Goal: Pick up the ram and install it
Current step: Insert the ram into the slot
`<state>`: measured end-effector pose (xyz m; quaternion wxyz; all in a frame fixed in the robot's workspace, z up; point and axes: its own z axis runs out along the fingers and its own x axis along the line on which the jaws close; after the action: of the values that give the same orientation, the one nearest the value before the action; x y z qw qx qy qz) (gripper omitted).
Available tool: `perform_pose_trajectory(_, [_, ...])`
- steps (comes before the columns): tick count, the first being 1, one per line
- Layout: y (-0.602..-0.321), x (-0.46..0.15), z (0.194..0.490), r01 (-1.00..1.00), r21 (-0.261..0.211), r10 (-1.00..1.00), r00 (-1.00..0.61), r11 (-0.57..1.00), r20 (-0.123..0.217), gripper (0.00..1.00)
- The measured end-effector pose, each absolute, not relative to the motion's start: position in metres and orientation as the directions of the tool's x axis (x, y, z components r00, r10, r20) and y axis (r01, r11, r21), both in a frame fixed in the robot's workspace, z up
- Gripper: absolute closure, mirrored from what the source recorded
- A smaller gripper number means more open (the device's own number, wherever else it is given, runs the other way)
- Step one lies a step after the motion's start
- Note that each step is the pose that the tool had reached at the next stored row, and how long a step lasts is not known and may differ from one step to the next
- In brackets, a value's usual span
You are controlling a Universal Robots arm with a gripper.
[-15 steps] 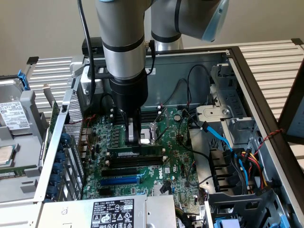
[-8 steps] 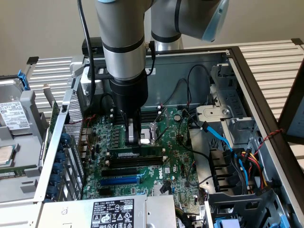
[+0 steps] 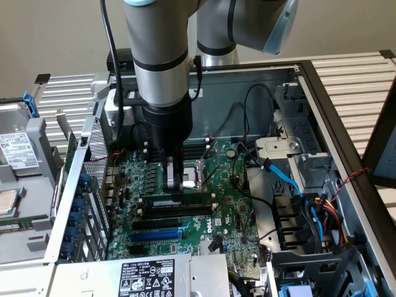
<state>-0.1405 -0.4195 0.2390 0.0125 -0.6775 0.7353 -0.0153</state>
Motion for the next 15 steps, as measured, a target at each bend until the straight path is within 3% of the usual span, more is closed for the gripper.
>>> perform_pose_trajectory(15, [-0.4186,-0.1414,0.2381,-0.996,-0.039,-0.997,-0.080,0.080,0.003,0.88])
